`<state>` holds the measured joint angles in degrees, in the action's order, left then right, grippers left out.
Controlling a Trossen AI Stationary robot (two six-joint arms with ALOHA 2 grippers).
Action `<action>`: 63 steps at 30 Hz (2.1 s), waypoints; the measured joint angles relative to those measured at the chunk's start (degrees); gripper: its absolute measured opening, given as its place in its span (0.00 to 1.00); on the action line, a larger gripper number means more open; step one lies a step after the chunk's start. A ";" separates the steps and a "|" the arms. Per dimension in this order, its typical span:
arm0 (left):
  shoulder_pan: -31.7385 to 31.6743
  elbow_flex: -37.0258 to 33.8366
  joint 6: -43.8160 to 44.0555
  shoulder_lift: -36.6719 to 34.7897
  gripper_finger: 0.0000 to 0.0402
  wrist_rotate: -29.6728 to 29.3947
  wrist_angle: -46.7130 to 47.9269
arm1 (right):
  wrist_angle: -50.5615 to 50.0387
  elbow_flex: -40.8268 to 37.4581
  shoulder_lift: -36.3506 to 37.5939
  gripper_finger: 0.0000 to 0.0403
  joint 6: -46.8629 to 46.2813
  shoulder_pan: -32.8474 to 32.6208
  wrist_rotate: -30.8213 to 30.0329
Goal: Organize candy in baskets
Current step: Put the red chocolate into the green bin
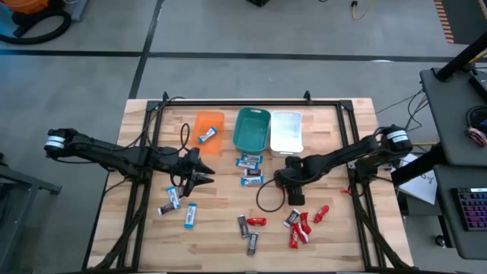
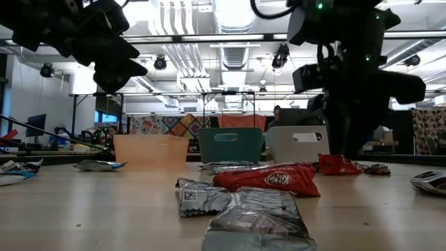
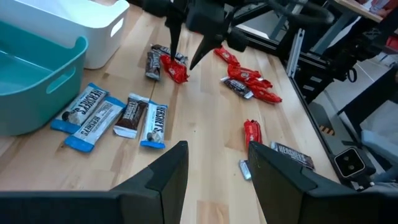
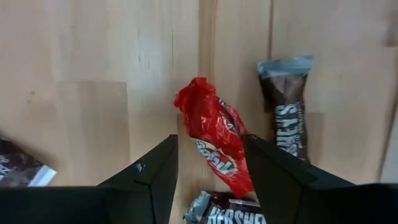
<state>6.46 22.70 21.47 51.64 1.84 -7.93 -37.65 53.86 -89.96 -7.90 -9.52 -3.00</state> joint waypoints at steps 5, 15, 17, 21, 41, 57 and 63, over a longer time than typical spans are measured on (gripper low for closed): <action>0.00 0.04 -1.00 0.02 0.38 -0.69 -0.19 | 0.00 0.21 -1.69 0.31 0.02 0.00 0.02; -0.02 0.07 -1.49 0.02 0.38 -1.96 -0.21 | 0.02 0.35 -0.21 0.04 -0.27 -0.13 2.14; -0.02 0.07 -1.49 0.02 0.38 -1.97 -0.21 | 0.00 0.84 0.49 0.04 -0.46 -0.13 2.18; -0.02 0.07 -1.07 0.02 0.38 -1.96 -0.21 | 0.89 3.46 1.56 0.03 0.64 -0.13 1.90; 0.26 0.07 -0.15 0.03 0.38 -0.39 15.64 | 27.08 12.47 2.61 0.03 18.70 16.15 -13.56; 0.26 0.04 -6.12 0.04 0.38 0.25 30.39 | 30.35 11.13 -3.09 0.03 10.12 24.83 -13.01; 0.26 0.04 -5.99 0.04 0.38 0.16 29.87 | 32.37 11.13 -5.09 0.05 9.82 24.83 -13.05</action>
<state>6.72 22.74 15.49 51.68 2.00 21.94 -5.28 64.99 -95.05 1.92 15.31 -16.05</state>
